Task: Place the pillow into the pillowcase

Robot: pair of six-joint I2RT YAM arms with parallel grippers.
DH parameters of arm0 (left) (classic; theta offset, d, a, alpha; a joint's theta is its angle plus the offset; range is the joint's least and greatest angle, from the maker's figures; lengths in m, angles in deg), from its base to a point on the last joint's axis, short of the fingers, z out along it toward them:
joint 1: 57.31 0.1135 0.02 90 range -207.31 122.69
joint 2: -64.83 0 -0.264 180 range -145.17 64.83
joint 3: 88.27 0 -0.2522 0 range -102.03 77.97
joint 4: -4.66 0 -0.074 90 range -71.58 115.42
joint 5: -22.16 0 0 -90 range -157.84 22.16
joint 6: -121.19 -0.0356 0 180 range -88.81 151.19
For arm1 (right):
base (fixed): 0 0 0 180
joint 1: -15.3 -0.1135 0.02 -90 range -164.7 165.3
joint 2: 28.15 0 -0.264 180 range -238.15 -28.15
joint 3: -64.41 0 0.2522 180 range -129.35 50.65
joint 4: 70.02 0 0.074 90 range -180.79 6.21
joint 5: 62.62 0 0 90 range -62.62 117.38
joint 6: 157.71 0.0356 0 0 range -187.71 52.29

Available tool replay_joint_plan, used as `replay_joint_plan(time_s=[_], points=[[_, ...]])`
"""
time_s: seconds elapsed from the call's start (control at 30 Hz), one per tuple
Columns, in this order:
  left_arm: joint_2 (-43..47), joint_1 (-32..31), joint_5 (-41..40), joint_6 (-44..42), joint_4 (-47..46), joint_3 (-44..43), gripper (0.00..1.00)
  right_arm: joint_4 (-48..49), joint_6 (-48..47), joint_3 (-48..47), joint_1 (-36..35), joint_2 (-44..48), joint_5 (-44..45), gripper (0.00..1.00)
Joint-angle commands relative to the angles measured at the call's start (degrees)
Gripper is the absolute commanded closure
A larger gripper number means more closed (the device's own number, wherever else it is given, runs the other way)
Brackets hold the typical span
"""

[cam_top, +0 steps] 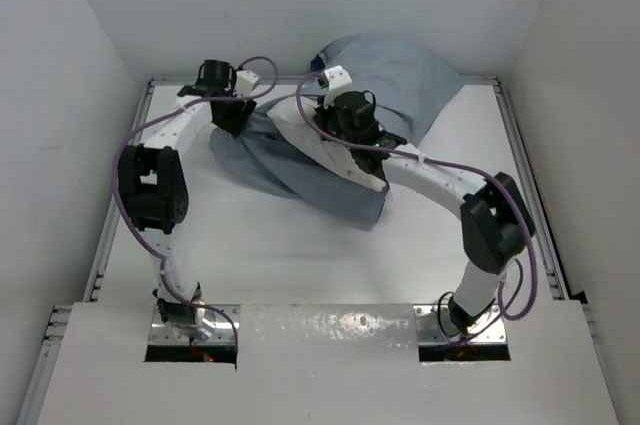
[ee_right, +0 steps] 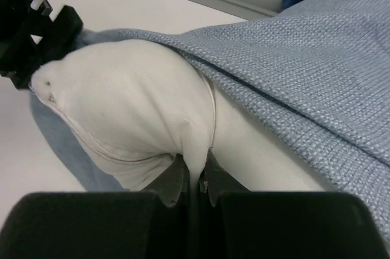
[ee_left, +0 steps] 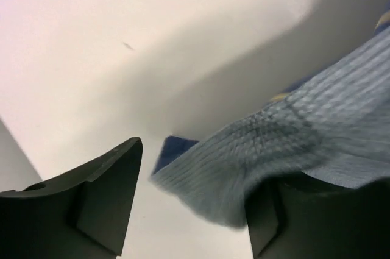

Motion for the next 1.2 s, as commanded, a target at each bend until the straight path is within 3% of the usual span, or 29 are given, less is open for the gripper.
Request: replay_joint_plan(time_s=[0.0, 0.07, 0.17, 0.27, 0.33, 0.37, 0.4, 0.43, 0.5, 0.57, 0.6, 0.67, 0.7, 0.8, 0.9, 1.0, 1.13, 1.17], points=[[-3.0, 0.6, -3.7, 0.7, 0.5, -7.4, 0.37, 4.2, 11.8, -4.9, 1.5, -6.7, 1.6, 1.0], [-4.2, 0.6, -1.9, 3.4, 2.2, -11.0, 0.27, 5.6, 16.3, -6.4, 1.6, -8.9, 3.4, 1.0], [-1.5, 0.6, 3.5, 6.8, 4.6, -14.5, 0.26, 7.0, 20.7, -8.3, 1.7, -11.8, 4.6, 1.0], [3.5, 0.6, 8.6, 10.3, 3.9, -11.7, 0.29, 7.8, 23.6, -9.2, 1.7, -13.7, 4.8, 1.0], [4.4, 0.6, 10.4, 13.7, 3.8, -8.8, 0.43, 8.0, 25.6, -9.2, 1.7, -14.3, 5.3, 1.0], [4.2, 0.6, 11.6, 14.8, 4.4, -6.6, 0.66, 8.7, 26.5, -8.6, 1.7, -14.5, 5.7, 1.0], [3.9, 0.6, 12.5, 14.8, 4.6, -5.4, 0.77, 8.9, 26.5, -8.6, 1.8, -14.5, 5.8, 1.0], [3.7, 0.5, 14.0, 15.1, 4.8, -3.8, 0.95, 8.9, 27.1, -8.4, 1.7, -14.5, 6.0, 1.0], [2.4, -0.1, 16.0, 15.0, 4.8, 0.2, 0.99, 8.7, 28.0, -8.1, 2.0, -14.4, 7.2, 1.0], [-0.5, -0.6, 15.8, 14.9, 4.9, 0.7, 0.92, 9.3, 28.7, -7.6, 2.5, -14.1, 6.5, 1.0], [-1.8, -0.6, 14.2, 15.0, 4.5, 0.4, 0.75, 10.7, 29.6, -6.8, 2.8, -14.0, 5.8, 1.0], [-5.1, -0.7, 13.7, 15.2, 2.7, -2.1, 0.63, 12.1, 30.2, -6.1, 2.9, -13.7, 4.1, 1.0], [-6.0, -0.8, 13.9, 15.0, 2.4, -3.3, 0.49, 12.7, 30.5, -5.8, 2.9, -13.6, 3.5, 1.0], [-8.1, -1.5, 14.3, 15.5, -1.2, -5.8, 0.29, 13.9, 31.0, -5.2, 2.9, -13.6, 1.5, 1.0], [-10.3, -1.6, 15.4, 16.4, -4.1, -6.8, 0.2, 14.8, 31.2, -4.4, 2.9, -13.2, 0.9, 1.0], [-12.4, -1.6, 16.0, 18.3, -5.4, -7.8, 0.18, 15.3, 31.0, -3.7, 2.9, -12.7, 0.4, 1.0], [-14.8, -1.6, 20.4, 22.1, -8.4, -8.2, 0.21, 14.9, 30.9, -3.3, 2.9, -12.4, -0.1, 1.0], [-15.3, -1.6, 20.9, 23.9, -8.9, -8.2, 0.27, 14.7, 30.6, -3.2, 2.9, -12.2, -0.1, 1.0]])
